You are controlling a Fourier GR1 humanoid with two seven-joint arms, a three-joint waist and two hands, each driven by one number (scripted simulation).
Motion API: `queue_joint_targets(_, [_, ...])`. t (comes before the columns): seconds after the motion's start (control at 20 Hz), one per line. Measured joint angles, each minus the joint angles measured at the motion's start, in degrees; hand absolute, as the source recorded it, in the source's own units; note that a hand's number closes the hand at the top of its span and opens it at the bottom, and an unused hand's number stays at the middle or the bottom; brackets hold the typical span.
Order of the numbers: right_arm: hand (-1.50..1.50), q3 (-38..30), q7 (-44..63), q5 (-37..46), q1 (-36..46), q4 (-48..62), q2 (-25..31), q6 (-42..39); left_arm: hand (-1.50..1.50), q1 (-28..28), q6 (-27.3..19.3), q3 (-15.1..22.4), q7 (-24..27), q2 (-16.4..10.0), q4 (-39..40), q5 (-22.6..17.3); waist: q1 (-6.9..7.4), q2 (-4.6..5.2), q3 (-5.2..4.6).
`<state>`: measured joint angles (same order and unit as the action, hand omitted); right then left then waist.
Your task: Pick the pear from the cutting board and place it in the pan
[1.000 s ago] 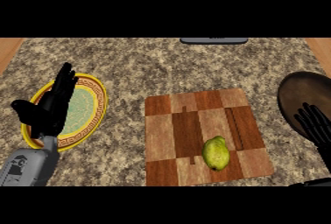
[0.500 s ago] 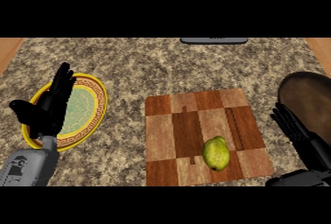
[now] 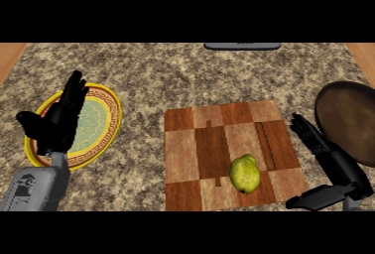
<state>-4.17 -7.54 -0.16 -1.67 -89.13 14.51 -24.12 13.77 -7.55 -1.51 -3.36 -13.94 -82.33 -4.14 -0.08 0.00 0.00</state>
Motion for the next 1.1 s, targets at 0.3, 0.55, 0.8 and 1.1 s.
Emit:
queue_joint_targets(0.3, [-1.5,3.46,3.92,6.22,0.27,-1.92,-0.17,1.19,0.0,-0.96,0.83,-0.74,0.14,0.41,-0.55,0.44,0.04,-0.03,0.0])
queue_joint_targets(0.55, [-1.5,5.08,6.85,9.77,2.05,-1.43,-0.83,1.44,0.0,-0.36,1.1,-1.39,-2.41,0.5,-2.75,0.86,0.08,-0.03,0.0])
queue_joint_targets(0.8, [-1.5,6.42,6.74,12.69,3.94,1.75,-2.62,1.7,0.0,-0.82,1.77,-1.88,-1.27,1.64,-2.23,1.69,0.1,-0.01,0.0])
queue_joint_targets(1.1, [-1.5,7.43,6.79,15.74,5.8,4.17,-4.46,2.41,0.0,-0.31,3.76,-3.48,-2.31,1.02,-2.5,1.8,0.09,-0.01,0.01])
